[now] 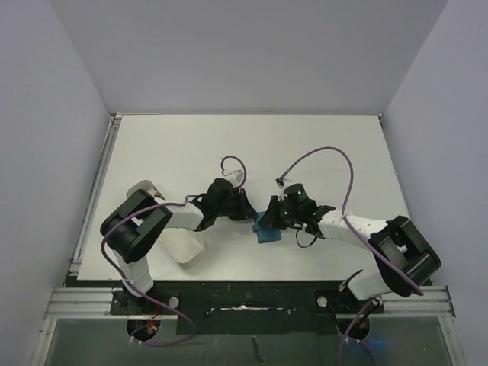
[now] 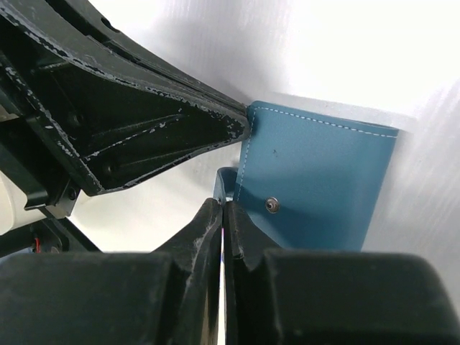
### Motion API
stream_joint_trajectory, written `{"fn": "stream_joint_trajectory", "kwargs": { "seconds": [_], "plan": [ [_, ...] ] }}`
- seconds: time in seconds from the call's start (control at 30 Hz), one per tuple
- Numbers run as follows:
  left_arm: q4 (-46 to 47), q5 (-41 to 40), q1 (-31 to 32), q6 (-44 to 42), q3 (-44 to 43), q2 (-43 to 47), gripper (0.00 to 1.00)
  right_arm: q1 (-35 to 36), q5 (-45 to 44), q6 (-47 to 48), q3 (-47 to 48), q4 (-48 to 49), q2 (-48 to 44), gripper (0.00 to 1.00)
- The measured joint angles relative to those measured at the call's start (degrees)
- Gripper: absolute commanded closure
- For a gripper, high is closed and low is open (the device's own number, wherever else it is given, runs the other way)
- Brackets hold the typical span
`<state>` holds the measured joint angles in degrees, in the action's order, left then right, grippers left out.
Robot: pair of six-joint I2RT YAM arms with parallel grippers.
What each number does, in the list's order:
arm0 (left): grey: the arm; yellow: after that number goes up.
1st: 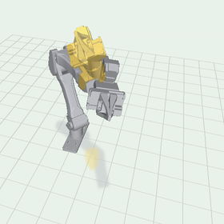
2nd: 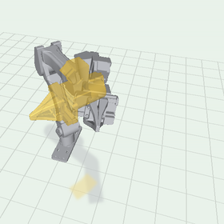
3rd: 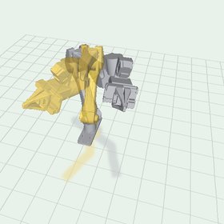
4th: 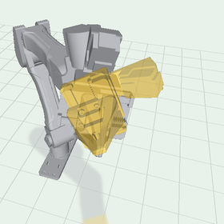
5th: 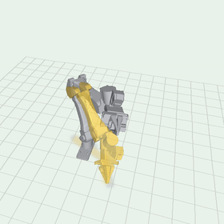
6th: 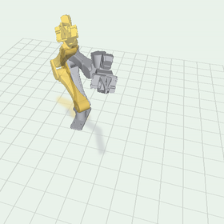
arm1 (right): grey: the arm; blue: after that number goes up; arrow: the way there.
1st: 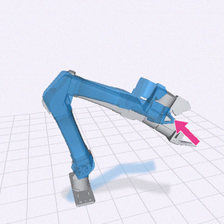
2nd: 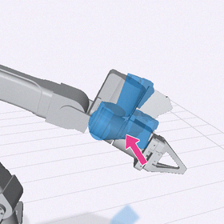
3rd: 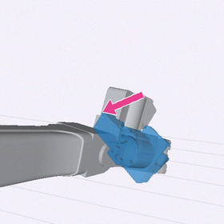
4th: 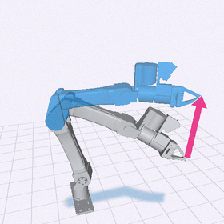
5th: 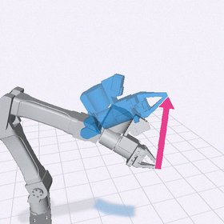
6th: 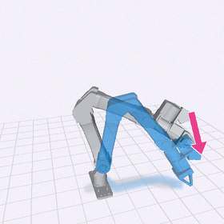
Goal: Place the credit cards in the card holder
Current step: Close the card holder at the center of the board.
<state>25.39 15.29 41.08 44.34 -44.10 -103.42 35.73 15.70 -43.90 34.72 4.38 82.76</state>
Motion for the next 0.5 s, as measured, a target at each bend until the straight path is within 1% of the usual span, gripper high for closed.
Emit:
{"fn": "stream_joint_trajectory", "kwargs": {
  "seconds": [0.23, 0.5],
  "plan": [
    [-0.6, -0.4, 0.0, -0.1, 0.0, 0.0, 0.97, 0.0, -2.7, 0.5, 0.0, -2.8, -2.5, 1.0],
    [-0.7, -0.5, 0.0, -0.3, 0.0, -0.6, 0.97, 0.0, -5.3, 1.3, 0.0, -4.4, -2.6, 1.0]
  ]
}}
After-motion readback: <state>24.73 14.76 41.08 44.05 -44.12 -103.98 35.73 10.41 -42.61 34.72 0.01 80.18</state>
